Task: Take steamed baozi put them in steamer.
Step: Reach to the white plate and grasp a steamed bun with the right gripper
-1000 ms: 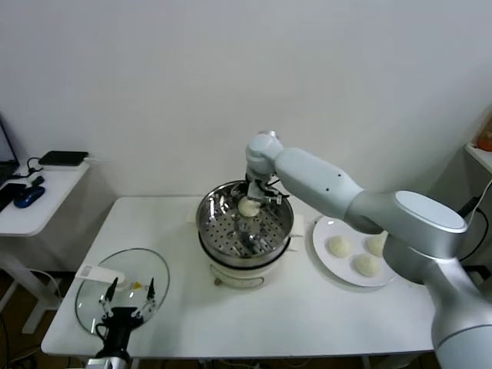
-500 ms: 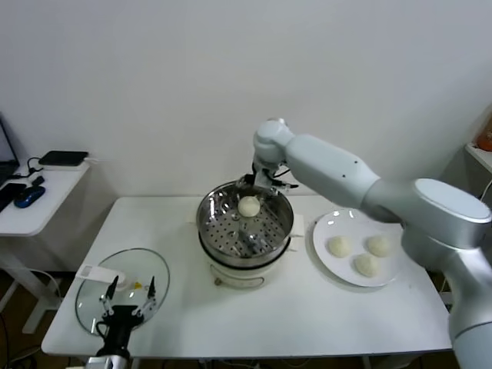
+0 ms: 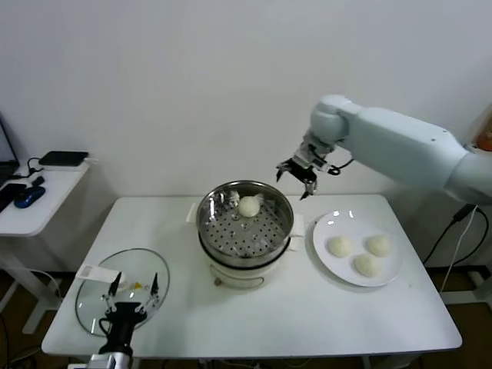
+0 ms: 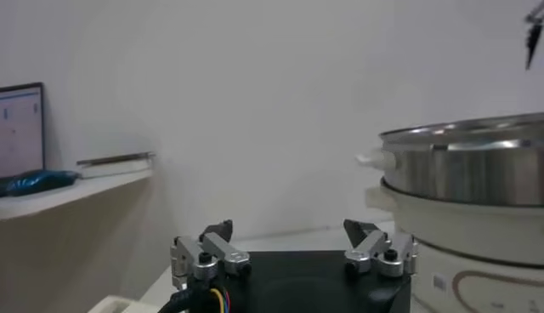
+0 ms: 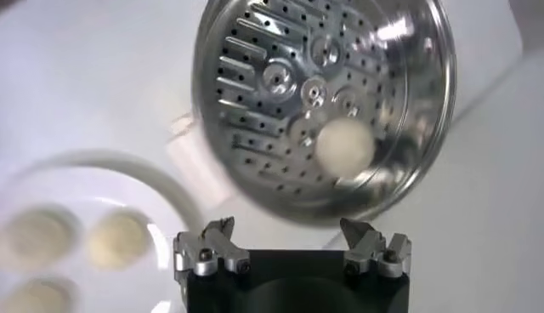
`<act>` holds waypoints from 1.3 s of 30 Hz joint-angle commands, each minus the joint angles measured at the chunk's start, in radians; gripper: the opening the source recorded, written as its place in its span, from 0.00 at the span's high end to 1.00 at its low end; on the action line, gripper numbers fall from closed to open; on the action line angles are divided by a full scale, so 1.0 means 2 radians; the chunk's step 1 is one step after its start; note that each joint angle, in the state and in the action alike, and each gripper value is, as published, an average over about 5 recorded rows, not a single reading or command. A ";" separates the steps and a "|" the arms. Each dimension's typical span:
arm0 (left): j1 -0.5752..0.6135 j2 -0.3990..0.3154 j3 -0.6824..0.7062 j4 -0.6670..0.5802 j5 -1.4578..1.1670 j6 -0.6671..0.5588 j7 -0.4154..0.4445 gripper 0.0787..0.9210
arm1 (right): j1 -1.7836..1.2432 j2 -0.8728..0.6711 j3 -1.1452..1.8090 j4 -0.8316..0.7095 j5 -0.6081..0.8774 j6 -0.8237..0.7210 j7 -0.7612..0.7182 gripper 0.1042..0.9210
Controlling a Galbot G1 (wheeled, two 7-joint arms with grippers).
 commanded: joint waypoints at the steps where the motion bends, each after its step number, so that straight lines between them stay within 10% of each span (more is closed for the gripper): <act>1: -0.002 0.001 0.005 -0.005 0.004 0.002 0.001 0.12 | -0.041 -0.080 -0.010 -0.026 0.091 -0.094 -0.010 0.12; 39: 0.003 0.016 0.000 0.000 -0.010 -0.002 0.006 0.12 | -0.243 0.013 0.157 -0.231 -0.085 -0.067 -0.006 0.12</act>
